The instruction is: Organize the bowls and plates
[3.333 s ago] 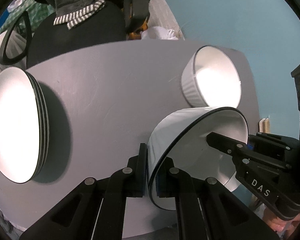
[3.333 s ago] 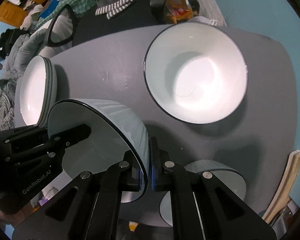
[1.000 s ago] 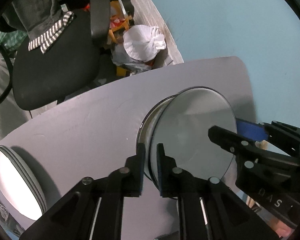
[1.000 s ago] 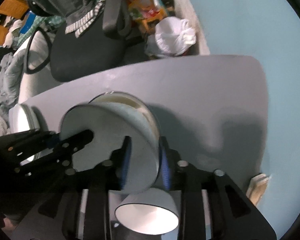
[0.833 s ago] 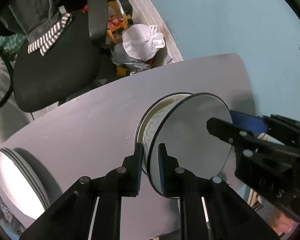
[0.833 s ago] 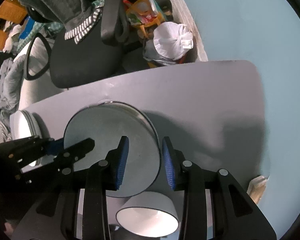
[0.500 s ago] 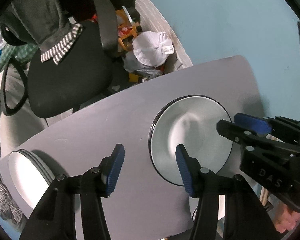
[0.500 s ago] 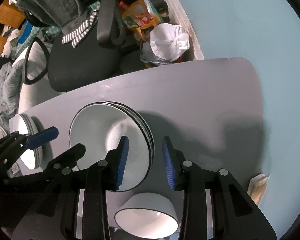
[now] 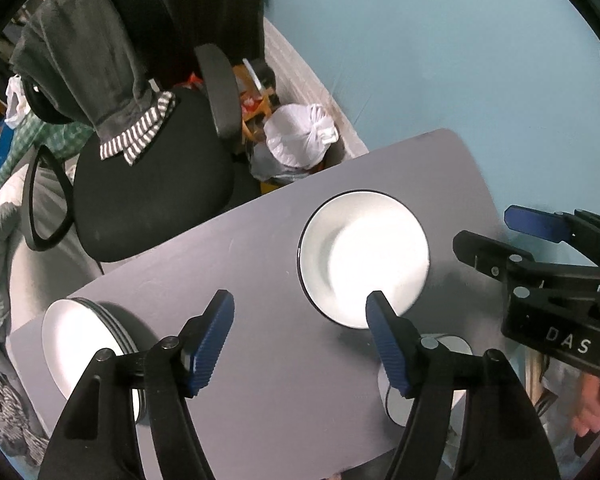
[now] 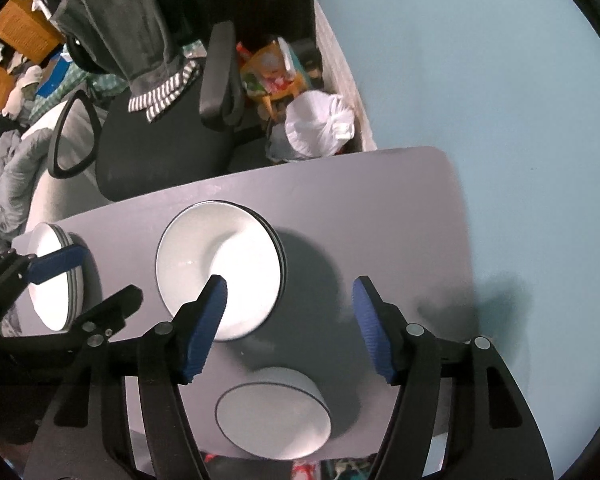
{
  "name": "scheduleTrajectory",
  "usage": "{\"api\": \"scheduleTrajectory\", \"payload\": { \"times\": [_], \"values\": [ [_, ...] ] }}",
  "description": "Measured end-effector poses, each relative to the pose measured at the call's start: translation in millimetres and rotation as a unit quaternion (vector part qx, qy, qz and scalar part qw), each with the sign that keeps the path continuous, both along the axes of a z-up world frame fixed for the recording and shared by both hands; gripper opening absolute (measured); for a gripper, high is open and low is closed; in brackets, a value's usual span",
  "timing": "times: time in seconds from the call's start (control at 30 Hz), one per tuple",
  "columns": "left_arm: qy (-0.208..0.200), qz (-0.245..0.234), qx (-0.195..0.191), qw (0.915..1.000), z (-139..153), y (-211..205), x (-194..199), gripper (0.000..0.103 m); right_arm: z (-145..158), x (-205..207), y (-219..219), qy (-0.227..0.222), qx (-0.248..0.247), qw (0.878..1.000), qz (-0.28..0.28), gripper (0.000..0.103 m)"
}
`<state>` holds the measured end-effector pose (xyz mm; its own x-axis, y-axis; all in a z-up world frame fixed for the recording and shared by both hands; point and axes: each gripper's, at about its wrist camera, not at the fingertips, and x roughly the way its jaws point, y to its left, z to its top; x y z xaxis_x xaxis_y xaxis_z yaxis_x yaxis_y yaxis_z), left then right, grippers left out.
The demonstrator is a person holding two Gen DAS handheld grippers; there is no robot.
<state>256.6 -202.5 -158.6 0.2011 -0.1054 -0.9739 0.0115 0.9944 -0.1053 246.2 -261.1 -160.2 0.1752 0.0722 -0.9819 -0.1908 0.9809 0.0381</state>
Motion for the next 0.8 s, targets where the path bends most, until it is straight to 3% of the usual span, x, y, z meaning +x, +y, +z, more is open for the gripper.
{"api": "scheduleTrajectory", "payload": {
  "times": [0.37,0.8],
  "values": [
    [-0.034,-0.007,-0.035,0.9988,26,7,-34,0.073,17,-33,3,-0.01,-0.016,1.0,-0.001,0.066],
    [-0.047,-0.034,-0.031,0.9978,33,7,-62,0.077,31,-69,-6,-0.016,-0.012,0.999,-0.036,0.066]
  ]
}}
